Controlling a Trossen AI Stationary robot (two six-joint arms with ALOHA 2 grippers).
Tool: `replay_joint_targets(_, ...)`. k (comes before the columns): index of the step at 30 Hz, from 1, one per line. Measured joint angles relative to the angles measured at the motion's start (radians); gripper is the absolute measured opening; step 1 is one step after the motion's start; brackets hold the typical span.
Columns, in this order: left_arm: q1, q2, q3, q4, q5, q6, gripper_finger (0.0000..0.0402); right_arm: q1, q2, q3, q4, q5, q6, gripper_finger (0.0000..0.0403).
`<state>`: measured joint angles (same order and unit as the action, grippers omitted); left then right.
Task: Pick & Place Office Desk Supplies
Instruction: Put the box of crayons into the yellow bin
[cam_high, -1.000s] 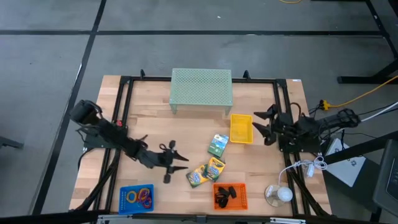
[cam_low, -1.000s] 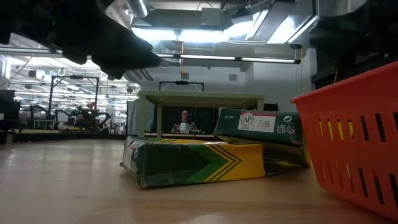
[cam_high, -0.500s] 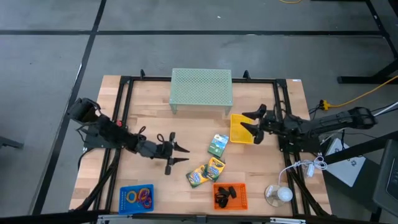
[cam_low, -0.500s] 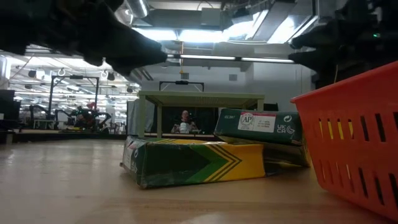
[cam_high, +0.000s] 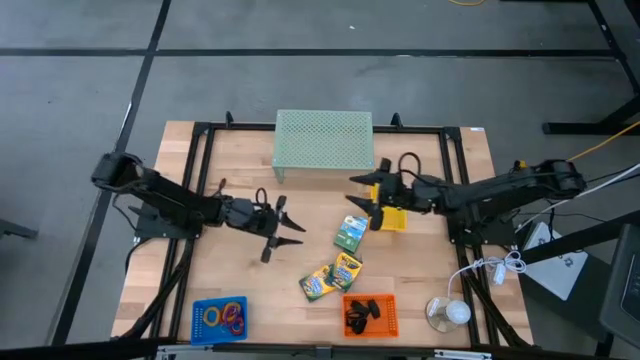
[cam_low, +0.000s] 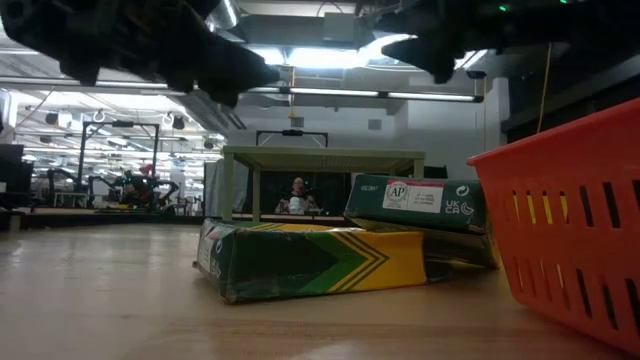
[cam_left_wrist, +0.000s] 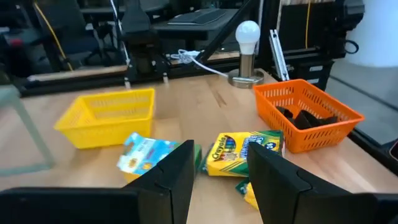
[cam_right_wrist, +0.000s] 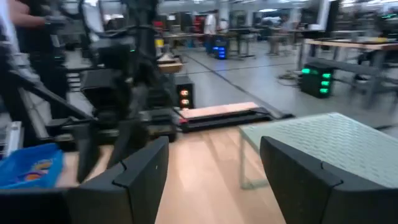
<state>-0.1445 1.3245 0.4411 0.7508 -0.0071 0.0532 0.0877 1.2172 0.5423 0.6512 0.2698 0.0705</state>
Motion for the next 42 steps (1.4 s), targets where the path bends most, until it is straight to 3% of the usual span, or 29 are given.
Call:
replay_joint_targets(7,-0.012,-0.275,0.000,-0.284,-0.003,0.064,0.0146,-0.085,0.127,0.083,-0.085,-0.018,0.042,0.0256)
replay_joint_targets(13,-0.046,-0.418,0.000,-0.484,-0.077,0.099,0.0145,-0.116,0.243,0.267,-0.546,-0.020,0.102,0.0256)
replay_joint_targets(22,-0.048,-0.460,0.000,-0.565,-0.080,0.142,0.0146,-0.127,0.373,0.511,-1.002,-0.077,0.142,0.0256)
replay_joint_targets(25,-0.048,-0.466,0.000,-0.580,-0.079,0.142,0.0145,-0.159,0.391,0.513,-1.064,-0.177,0.167,0.0256)
replay_joint_targets(30,-0.048,-0.466,0.000,-0.581,-0.079,0.142,0.0145,-0.225,0.422,0.512,-1.151,-0.217,0.184,0.0256)
replay_joint_targets(35,-0.048,-0.465,0.000,-0.580,-0.078,0.129,0.0145,-0.293,0.421,0.518,-1.183,-0.324,0.176,0.0256)
replay_joint_targets(42,-0.048,-0.465,0.000,-0.589,-0.077,0.119,0.0145,-0.319,0.419,0.519,-1.263,-0.394,0.157,0.0256)
